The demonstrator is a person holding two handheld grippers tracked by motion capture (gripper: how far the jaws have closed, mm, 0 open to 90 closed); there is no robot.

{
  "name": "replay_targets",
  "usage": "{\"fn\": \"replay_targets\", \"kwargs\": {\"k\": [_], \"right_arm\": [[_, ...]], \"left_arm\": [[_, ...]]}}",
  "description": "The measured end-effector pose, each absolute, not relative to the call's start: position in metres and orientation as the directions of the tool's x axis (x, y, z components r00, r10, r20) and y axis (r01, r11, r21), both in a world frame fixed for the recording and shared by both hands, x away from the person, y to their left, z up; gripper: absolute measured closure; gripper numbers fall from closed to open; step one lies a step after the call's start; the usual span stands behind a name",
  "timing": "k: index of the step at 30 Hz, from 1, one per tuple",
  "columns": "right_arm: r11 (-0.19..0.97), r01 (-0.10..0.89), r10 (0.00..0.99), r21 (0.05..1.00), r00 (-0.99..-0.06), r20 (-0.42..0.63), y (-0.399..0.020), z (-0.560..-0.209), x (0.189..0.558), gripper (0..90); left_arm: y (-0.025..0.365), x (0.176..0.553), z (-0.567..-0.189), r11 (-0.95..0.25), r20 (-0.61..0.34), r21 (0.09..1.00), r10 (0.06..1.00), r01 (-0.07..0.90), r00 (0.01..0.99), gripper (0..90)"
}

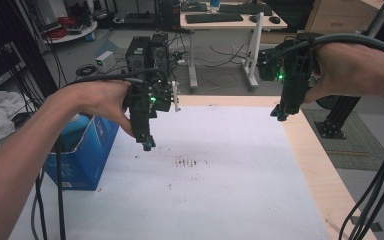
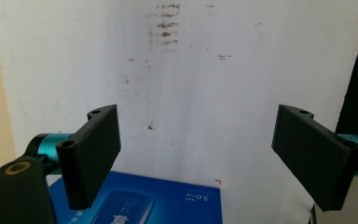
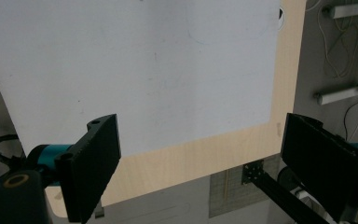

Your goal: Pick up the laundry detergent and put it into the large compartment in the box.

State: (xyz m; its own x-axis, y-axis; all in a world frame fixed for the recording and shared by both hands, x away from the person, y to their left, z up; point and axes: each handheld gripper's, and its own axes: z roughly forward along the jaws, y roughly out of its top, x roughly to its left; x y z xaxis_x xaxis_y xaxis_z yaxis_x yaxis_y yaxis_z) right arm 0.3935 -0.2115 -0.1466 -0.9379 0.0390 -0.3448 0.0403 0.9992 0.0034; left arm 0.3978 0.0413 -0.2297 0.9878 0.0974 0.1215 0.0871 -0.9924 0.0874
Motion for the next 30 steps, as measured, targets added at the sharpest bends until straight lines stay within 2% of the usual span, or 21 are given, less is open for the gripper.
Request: {"fn": "replay_targets", "kwargs": {"k": [12, 30], "right_arm": [[0.999, 0.034, 0.035, 0.009, -0.937, -0.349, -0.21, -0.146, 0.391, 11.3], [1.0, 0.015, 0.015, 0.002, -0.939, -0.343, -0.203, -0.15, 0.395, 11.3]], "left_arm": [[0.034, 0.394, -0.246, -0.996, 0.103, 0.052, 0.084, 0.079, 0.991, 15.5], [0.038, 0.395, -0.255, -0.996, 0.078, 0.048, 0.077, 0.074, 0.994, 15.5]]}}
